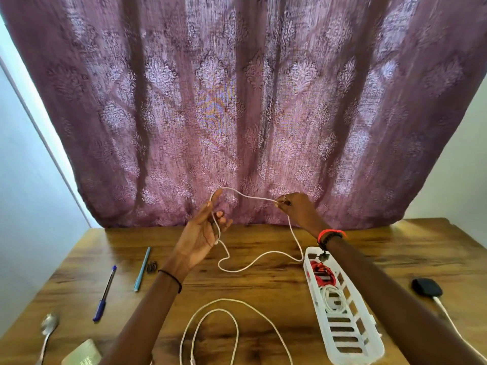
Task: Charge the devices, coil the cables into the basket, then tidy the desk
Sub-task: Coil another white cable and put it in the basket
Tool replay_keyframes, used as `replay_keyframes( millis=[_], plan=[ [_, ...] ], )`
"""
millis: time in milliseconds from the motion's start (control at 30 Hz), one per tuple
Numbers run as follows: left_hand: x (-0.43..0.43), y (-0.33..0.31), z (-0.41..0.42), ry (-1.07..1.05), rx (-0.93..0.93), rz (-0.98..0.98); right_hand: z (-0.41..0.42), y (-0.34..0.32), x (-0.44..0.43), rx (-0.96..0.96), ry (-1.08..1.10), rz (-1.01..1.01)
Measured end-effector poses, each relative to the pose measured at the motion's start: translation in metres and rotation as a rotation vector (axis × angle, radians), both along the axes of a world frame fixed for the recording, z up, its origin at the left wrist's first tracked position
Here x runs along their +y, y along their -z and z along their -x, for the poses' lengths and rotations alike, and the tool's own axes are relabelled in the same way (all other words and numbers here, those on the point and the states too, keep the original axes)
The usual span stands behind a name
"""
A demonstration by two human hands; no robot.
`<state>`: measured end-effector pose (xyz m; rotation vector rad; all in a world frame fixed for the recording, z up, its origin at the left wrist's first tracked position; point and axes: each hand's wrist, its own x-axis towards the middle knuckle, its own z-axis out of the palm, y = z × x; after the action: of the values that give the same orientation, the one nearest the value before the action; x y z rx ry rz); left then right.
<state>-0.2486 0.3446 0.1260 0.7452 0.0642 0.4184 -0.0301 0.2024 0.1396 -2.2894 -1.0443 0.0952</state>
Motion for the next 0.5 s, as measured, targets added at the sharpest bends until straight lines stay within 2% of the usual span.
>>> replay_keyframes(
  millis=[67,167,267,400,500],
  plan=[
    [-0.001,0.002,-0.001,-0.01,0.056,-0.088,0.002,0.003,0.001,0.003,0.0,0.013],
    [-0.007,0.002,-0.004,-0.031,0.088,-0.11,0.011,0.009,0.006,-0.013,-0.021,0.027],
    [-0.011,0.002,-0.008,-0.059,0.095,-0.154,0.023,0.014,0.015,-0.191,-0.119,0.021],
    [-0.013,0.006,-0.016,-0.084,0.157,-0.219,0.053,0.002,0.027,-0.394,-0.307,-0.16],
    [-0.018,0.002,-0.022,-0.085,0.193,-0.261,0.067,-0.004,0.038,-0.413,-0.452,-0.194]
  ],
)
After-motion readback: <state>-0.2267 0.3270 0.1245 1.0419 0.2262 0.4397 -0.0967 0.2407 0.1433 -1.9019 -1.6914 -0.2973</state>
